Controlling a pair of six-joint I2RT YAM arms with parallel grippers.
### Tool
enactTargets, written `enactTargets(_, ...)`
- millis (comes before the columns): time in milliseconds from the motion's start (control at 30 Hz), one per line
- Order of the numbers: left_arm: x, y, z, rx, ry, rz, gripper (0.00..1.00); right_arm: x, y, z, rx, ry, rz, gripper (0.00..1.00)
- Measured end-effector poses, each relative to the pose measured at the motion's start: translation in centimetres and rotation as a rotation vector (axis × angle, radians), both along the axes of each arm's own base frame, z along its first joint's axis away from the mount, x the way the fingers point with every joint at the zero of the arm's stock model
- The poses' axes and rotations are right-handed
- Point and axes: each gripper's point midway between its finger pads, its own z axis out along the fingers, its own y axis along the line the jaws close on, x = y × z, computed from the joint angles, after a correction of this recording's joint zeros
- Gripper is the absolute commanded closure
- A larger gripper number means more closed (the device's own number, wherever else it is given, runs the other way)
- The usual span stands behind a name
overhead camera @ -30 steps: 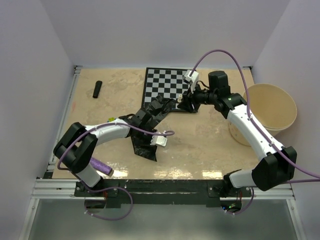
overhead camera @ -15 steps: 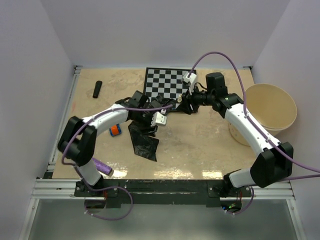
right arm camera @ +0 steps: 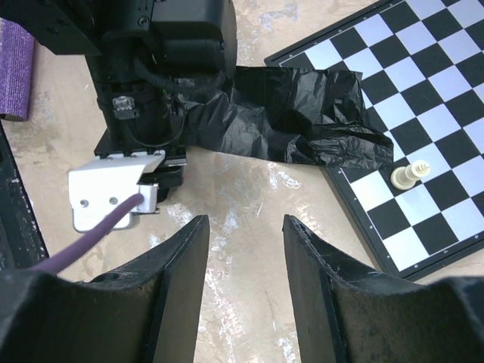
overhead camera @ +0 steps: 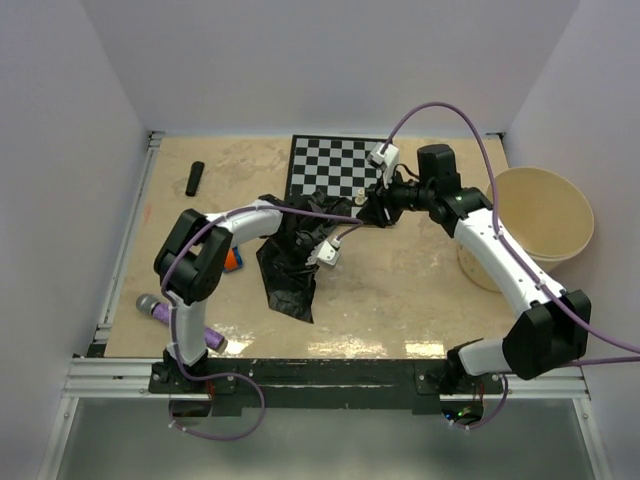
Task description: Put the trash bags into the trash bin
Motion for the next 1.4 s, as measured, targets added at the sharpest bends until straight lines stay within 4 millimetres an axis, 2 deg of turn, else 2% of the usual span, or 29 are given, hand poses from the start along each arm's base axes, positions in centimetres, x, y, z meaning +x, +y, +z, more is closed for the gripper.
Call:
enactTargets(67,-0.5,0.0,-0.3,0.009,0.028,-0.006,1.0,0.1,-0.1,0.0,-0.001,0.0,-0.003,0.52)
enactTargets(200,-0.7,-0.1,-0.2,0.006,0.059,0.001,1.0,0.3,-0.5,-0.2,-0.013,-0.007,-0.008,0.53)
enactTargets(267,-0.4,-0.2,0.6,-0.013,0.066,0.025,1.0,0.4,-0.6,-0.3,-0.022,-0.016,-0.004,0.52)
enactTargets(333,0.3,-0.2,2.2,-0.046,0.065,0.068,1.0,0.6,-0.7,-0.6,-0.03,-0.022,0.005,0.51)
enactTargets(433,2.3,-0.6,6.6,-0.13,0.014,0.142,1.0,0.5,-0.6,-1.2,-0.035,-0.014,0.035,0.5)
enactTargets(467,3.4,-0.9,9.2,-0.18,-0.032,0.169,1.0,0.4,-0.5,-1.4,-0.036,-0.009,0.05,0.49)
enactTargets(567,4.8,-1.7,16.4,-0.319,-0.169,0.207,1.0,0.0,0.2,-1.5,-0.029,-0.007,0.131,0.45)
enactTargets(633,4.9,-2.1,21.3,-0.416,-0.26,0.22,1.0,0.1,0.7,-1.1,-0.016,-0.018,0.181,0.44)
enactTargets(700,4.6,-2.3,25.3,-0.499,-0.333,0.231,1.0,0.2,1.4,-0.1,0.009,-0.041,0.235,0.44)
enactTargets(800,4.3,-2.4,29.4,-0.58,-0.408,0.249,1.0,0.5,2.5,2.2,0.062,-0.077,0.297,0.44)
enactTargets(900,4.6,-2.3,31.3,-0.618,-0.455,0.279,1.0,0.8,3.7,4.8,0.122,-0.123,0.351,0.43)
enactTargets(967,5.1,-2.3,32.1,-0.632,-0.489,0.3,1.0,0.3,4.5,6.3,0.165,-0.133,0.388,0.43)
enactTargets(1100,6.1,-1.9,32.3,-0.636,-0.53,0.365,1.0,-1.6,6.5,8.8,0.242,-0.14,0.476,0.44)
enactTargets(1233,7.0,-1.7,32.0,-0.628,-0.539,0.43,1.0,-3.8,8.5,9.7,0.286,-0.119,0.554,0.45)
enactTargets(1400,7.8,-1.7,32.7,-0.646,-0.545,0.487,1.0,-4.1,8.9,10.1,0.307,-0.098,0.56,0.44)
